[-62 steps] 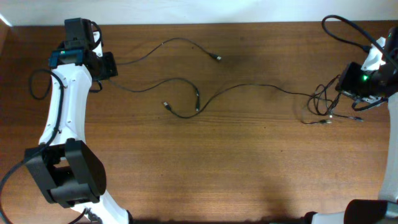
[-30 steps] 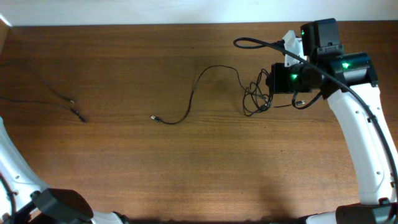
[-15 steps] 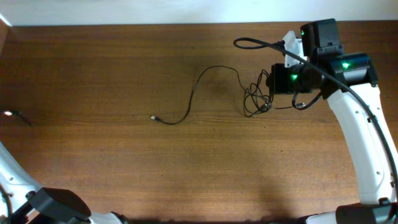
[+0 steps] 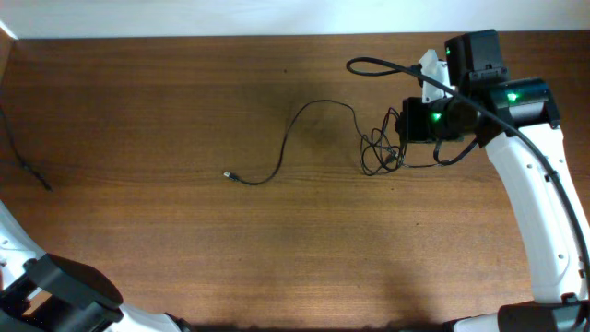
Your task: Untangle cables
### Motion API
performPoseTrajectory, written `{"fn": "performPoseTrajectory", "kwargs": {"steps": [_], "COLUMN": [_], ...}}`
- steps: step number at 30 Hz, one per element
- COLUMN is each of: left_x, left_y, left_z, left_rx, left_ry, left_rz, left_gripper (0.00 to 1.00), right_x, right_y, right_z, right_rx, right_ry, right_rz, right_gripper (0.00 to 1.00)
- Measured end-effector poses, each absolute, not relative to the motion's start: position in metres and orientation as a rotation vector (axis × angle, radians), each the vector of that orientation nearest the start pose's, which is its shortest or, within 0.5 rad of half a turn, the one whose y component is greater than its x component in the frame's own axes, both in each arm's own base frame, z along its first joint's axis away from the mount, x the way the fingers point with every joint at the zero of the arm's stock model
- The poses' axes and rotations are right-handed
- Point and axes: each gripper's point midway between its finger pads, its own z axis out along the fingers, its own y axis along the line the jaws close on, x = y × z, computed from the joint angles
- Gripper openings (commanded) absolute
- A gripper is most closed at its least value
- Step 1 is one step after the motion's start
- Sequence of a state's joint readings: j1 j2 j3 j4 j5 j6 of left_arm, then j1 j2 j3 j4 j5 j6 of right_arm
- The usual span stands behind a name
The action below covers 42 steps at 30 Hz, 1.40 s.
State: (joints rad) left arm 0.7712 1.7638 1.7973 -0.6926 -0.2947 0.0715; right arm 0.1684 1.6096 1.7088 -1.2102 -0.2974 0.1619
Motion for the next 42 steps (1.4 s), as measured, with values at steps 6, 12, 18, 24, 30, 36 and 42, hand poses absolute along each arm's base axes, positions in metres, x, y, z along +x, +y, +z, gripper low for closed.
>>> {"fn": "performPoseTrajectory", "kwargs": {"steps": [6, 12, 18, 24, 30, 36, 42], "left_x": [0.335, 0.339, 0.344, 0.35, 0.351, 0.351, 0.351], "left_y": [0.386, 0.385, 0.39, 0.391, 0.391, 0.391, 0.391], "left_z": [0.275, 0.271, 0.248, 0.228, 0.228, 0.228, 0.228], "left_rx": [-0.936, -0.926, -0.937, -0.924, -0.919, -0.918, -0.917], "left_ry": [2.155, 2.166, 2.211, 2.258, 2.259, 2.259, 2.26], "left_rz": [0.723, 0.696, 0.683, 0.65, 0.651, 0.648, 0.648], "left_gripper": [0.0, 0.0, 0.0, 0.4, 0.97, 1.0, 1.0], "right_x": [0.359, 0.359, 0.359, 0.358, 0.357, 0.357, 0.357], "right_y": [0.112, 0.112, 0.112, 0.112, 0.112, 0.112, 0.112], "right_z": [0.247, 0.247, 0.247, 0.247, 0.246, 0.246, 0.246], "right_rx": [-0.102, -0.101, -0.102, -0.102, -0.101, -0.101, -0.101], "right_ry": [2.699, 2.699, 2.699, 2.703, 2.706, 2.707, 2.707], "right_rz": [0.501, 0.502, 0.501, 0.501, 0.501, 0.501, 0.501], "right_gripper": [0.04, 0.04, 0.04, 0.04, 0.04, 0.04, 0.04]}}
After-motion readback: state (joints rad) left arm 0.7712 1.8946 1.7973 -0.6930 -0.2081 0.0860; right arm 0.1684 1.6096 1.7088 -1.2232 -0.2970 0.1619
